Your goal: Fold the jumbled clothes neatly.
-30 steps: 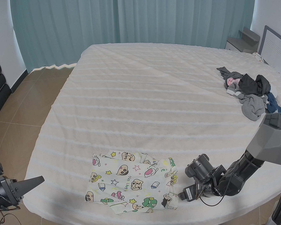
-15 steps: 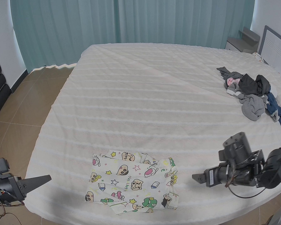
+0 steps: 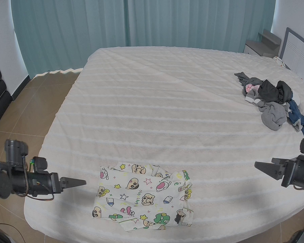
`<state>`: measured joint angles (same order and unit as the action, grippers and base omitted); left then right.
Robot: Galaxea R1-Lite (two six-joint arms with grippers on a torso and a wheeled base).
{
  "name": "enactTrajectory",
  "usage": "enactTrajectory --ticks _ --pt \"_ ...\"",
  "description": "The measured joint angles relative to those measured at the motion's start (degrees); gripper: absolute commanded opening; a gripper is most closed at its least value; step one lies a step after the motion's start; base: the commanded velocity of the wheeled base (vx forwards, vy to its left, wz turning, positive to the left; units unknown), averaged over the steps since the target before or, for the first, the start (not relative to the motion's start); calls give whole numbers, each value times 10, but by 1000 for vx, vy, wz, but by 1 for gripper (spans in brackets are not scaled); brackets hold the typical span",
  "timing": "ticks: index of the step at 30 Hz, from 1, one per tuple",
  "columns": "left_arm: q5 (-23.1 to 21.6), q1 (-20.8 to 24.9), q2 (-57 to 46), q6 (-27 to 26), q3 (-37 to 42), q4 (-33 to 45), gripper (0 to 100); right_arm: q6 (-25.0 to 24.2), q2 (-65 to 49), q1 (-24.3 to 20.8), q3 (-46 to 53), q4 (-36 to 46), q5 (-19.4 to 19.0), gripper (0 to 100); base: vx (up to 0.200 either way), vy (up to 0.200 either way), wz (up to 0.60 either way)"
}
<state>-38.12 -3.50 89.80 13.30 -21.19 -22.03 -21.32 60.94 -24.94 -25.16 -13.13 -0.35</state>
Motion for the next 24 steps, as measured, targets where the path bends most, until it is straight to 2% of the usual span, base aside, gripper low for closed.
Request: enactTrajectory --ticks 5,10,16,24 --pt "73 69 153 0 -103 0 100 0 -87 29 3 27 -33 100 0 0 0" --pt "102 100 245 1 -164 0 100 0 -131 44 4 40 -47 100 0 0 0" --pt "111 119 318 2 -203 -2 100 0 -159 54 9 46 -54 100 0 0 0" --pt "115 145 350 -2 -213 -13 100 0 -170 55 9 46 -54 100 0 0 0"
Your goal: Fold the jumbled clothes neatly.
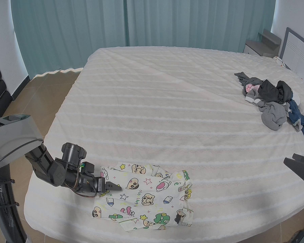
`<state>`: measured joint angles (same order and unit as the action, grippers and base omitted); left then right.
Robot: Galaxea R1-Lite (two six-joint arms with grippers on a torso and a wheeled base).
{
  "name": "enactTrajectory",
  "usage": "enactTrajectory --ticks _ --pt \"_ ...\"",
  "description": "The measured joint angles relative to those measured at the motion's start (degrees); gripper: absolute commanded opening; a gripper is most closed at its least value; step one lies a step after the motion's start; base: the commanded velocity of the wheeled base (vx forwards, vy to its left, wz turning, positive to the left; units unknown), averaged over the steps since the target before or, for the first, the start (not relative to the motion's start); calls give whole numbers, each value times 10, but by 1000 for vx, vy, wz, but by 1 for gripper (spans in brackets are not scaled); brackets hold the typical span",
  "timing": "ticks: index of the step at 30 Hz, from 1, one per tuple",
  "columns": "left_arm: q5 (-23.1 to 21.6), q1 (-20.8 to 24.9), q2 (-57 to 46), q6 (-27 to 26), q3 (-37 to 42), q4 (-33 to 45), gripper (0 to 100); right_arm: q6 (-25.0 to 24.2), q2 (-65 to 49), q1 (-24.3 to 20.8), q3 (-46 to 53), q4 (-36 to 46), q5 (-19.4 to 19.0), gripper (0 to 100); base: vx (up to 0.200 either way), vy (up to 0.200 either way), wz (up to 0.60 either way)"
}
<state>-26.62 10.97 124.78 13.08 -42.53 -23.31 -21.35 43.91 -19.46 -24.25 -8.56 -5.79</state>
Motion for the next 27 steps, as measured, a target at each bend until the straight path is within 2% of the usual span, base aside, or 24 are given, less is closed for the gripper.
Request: enactTrajectory --ticks 4,5,10,19,22,27 --pt "16 15 9 0 -3 -5 100 0 -2 0 0 0 0 100 0 0 0" --pt "25 18 12 0 -4 -6 0 0 -3 0 0 0 0 100 0 0 0" --pt "65 34 21 4 -5 -11 0 0 -4 0 0 0 1 100 0 0 0" --pt "64 39 15 7 26 -32 0 1 -7 0 0 0 0 100 0 0 0" --pt "63 30 2 7 40 -38 0 0 -9 0 0 0 0 100 0 0 0" --pt "52 -14 -28 7 62 -41 0 1 -12 0 -1 0 0 100 0 0 0"
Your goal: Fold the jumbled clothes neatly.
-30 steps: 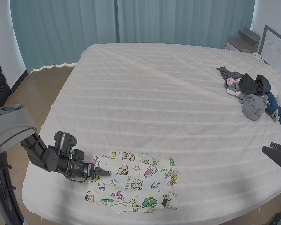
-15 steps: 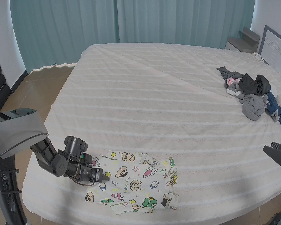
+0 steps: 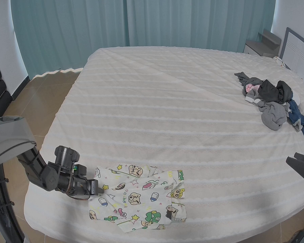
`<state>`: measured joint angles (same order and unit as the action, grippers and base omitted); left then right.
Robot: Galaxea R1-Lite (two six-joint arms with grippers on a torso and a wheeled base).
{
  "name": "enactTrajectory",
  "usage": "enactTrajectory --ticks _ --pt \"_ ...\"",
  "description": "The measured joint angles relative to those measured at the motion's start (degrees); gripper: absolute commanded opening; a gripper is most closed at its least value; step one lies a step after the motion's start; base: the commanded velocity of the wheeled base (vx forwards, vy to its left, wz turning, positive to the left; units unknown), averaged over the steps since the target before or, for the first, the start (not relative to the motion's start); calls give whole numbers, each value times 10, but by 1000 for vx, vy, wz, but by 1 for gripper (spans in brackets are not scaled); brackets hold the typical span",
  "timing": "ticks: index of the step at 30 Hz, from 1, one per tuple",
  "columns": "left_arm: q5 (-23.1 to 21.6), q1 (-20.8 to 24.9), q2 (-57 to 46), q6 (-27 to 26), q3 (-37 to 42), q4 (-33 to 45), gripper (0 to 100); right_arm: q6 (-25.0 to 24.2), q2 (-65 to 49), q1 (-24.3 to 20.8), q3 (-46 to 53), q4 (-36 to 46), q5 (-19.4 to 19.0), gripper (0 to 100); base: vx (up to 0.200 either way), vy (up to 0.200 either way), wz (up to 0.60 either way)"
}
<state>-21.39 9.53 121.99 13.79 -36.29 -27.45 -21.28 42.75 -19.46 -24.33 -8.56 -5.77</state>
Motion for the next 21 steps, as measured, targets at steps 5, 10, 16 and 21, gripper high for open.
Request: enactTrajectory --ticks 5,10,16,21 --pt "-28 -64 -35 -1 22 0 0 0 -2 0 0 0 0 100 0 0 0" --pt "-57 -150 -59 -3 35 0 0 0 -4 0 -1 0 0 100 0 0 0" --pt "-108 -272 -72 -5 39 -1 0 0 -6 1 -1 0 0 100 0 0 0" --pt "-143 -363 -64 -4 35 -11 0 0 -8 1 -2 0 0 100 0 0 0"
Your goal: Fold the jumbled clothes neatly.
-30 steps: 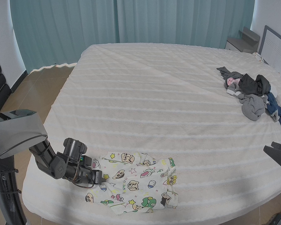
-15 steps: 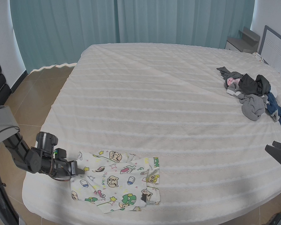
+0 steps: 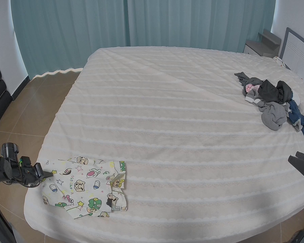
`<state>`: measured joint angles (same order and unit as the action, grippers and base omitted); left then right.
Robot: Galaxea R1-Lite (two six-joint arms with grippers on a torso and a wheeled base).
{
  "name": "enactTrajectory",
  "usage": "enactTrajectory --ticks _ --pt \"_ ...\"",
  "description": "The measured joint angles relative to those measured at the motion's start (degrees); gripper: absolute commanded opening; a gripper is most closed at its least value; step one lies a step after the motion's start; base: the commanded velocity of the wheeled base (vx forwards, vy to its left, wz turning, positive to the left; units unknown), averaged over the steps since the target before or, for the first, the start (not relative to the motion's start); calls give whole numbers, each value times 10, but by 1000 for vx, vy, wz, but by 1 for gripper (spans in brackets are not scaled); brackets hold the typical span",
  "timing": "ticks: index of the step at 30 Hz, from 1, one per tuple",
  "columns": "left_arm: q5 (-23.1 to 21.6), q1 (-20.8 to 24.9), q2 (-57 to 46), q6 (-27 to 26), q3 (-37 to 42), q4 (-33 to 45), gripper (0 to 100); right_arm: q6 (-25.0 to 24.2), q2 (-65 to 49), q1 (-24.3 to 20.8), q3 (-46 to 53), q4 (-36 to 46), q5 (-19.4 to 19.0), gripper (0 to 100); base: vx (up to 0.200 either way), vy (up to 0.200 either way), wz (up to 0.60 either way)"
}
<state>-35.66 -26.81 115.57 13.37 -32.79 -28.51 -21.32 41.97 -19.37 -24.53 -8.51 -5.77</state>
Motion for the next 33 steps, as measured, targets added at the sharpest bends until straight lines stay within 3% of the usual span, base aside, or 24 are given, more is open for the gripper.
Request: enactTrajectory --ticks 7,8,16,24,33 --pt "-18 -74 38 3 0 -25 0 0 -3 1 -1 0 2 100 0 0 0" --pt "-18 -81 44 3 2 -27 100 0 -4 1 -1 0 2 100 0 0 0" --pt "-37 -118 53 4 38 -64 100 0 -10 1 -2 0 2 100 0 0 0" --pt "-87 -199 10 3 91 -102 100 0 -20 1 1 1 3 100 0 0 0" --pt "-234 -281 -127 5 114 -91 100 3 -76 17 7 59 4 100 0 0 0"
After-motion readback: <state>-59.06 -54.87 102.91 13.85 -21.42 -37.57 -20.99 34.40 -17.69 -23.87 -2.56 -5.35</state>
